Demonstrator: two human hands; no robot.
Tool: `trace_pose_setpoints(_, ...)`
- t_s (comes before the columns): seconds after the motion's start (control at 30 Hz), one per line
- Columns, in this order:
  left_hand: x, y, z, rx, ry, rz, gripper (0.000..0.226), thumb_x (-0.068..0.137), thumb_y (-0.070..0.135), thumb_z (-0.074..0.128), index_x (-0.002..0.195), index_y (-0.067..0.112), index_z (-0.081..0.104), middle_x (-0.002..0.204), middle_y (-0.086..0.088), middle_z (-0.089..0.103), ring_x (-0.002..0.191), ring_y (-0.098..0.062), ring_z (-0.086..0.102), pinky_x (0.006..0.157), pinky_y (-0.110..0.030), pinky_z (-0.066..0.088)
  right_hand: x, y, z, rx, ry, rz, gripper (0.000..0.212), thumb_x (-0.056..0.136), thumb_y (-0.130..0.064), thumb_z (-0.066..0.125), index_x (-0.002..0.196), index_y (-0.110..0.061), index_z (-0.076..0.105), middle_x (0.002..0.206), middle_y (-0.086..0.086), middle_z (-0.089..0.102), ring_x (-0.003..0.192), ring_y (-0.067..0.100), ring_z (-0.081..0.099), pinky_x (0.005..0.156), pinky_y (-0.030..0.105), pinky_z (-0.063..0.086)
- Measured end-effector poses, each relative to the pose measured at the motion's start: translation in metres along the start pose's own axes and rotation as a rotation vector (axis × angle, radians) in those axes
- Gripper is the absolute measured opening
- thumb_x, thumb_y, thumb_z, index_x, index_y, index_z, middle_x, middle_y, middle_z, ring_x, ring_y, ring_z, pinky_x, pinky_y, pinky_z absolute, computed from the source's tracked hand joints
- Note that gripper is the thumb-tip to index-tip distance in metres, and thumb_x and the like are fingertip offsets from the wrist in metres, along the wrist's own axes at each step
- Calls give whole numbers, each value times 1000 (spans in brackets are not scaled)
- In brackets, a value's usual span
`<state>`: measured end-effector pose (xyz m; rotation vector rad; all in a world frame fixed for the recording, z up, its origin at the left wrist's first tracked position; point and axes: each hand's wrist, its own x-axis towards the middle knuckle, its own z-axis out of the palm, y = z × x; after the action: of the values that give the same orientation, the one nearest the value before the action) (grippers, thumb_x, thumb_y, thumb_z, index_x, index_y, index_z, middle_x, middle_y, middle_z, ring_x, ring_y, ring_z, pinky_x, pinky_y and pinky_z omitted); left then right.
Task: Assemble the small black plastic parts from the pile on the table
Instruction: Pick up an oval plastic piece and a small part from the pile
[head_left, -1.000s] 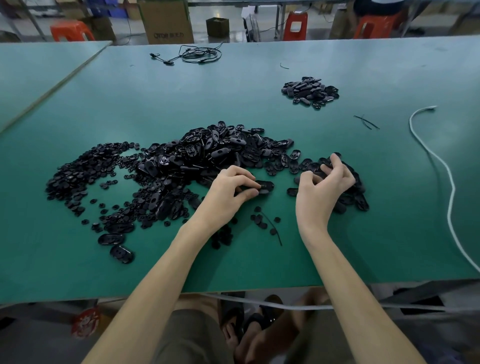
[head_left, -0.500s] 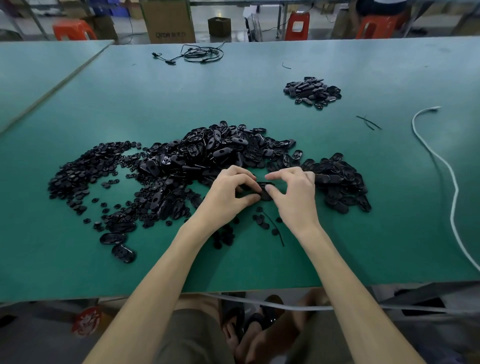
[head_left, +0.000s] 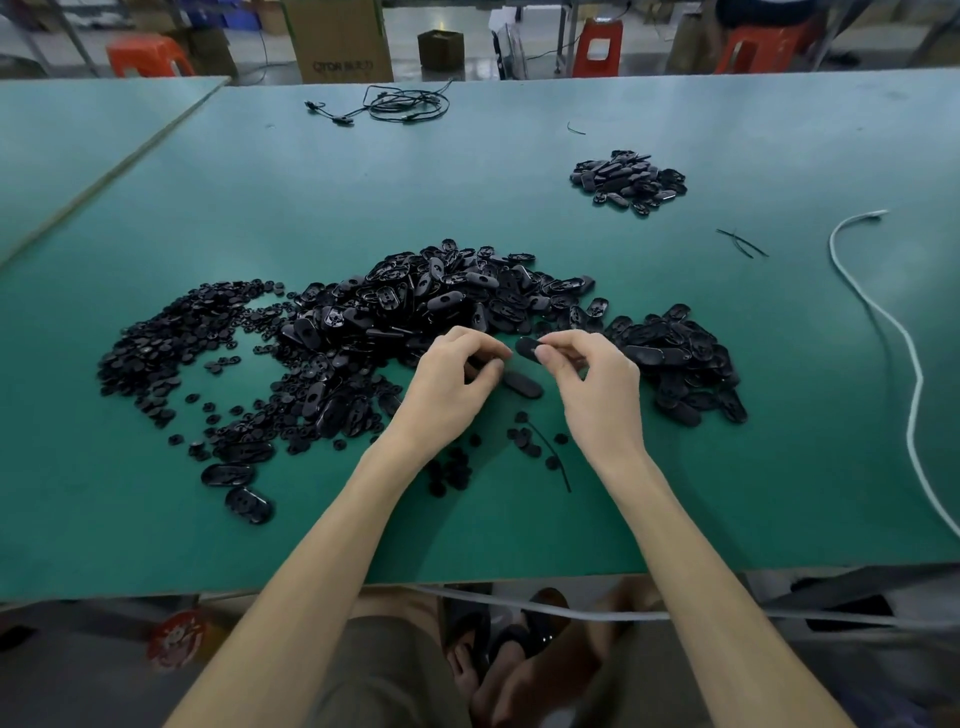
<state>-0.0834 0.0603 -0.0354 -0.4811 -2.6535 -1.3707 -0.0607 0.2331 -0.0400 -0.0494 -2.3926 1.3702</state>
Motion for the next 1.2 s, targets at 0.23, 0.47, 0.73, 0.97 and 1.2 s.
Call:
trace_pose_setpoints(0.23, 1, 2, -5, -175, 12, -28, 13, 101, 19, 68, 107, 13, 78, 108, 0, 73, 97, -19, 69, 89, -35, 56, -3, -5, 2, 149, -119, -33, 16, 91, -21, 81, 104, -28, 74, 97, -10, 72, 92, 5, 65, 80, 19, 48)
trace_pose_setpoints(0.47, 5, -2, -12, -706, 188, -259, 19, 105, 16, 61, 107, 1, 72, 88, -5, 78, 83, -13, 72, 82, -24, 57, -3, -4, -2, 163, -137, -13, 18, 80, -32, 89, 80, -32, 71, 85, -9, 69, 78, 12, 52, 72, 21, 40)
trace_pose_setpoints(0.73, 8, -9, -27, -1343, 132, -352, 21, 104, 14, 58, 115, -1, 69, 101, -8, 73, 92, -14, 69, 86, -23, 57, -1, -1, -14, 74, -430, -34, 20, 73, -36, 92, 86, -31, 77, 87, -5, 71, 80, 2, 48, 72, 9, 37)
trace_pose_setpoints(0.97, 6, -7, -22, -1295, -24, -311, 22, 101, 16, 60, 110, 1, 73, 104, -8, 74, 90, -13, 70, 82, -23, 58, -2, 2, -12, -55, -427, -128, 15, 80, -21, 88, 91, -22, 78, 84, -4, 65, 95, 1, 42, 80, 6, 31)
trace_pose_setpoints(1.2, 4, -5, -19, -1242, -131, -292, 25, 98, 18, 62, 113, 0, 72, 106, -9, 73, 91, -14, 69, 82, -24, 57, -4, 3, -6, -177, -351, -198, 14, 85, -21, 84, 94, -14, 77, 86, -4, 59, 92, 10, 42, 81, 12, 36)
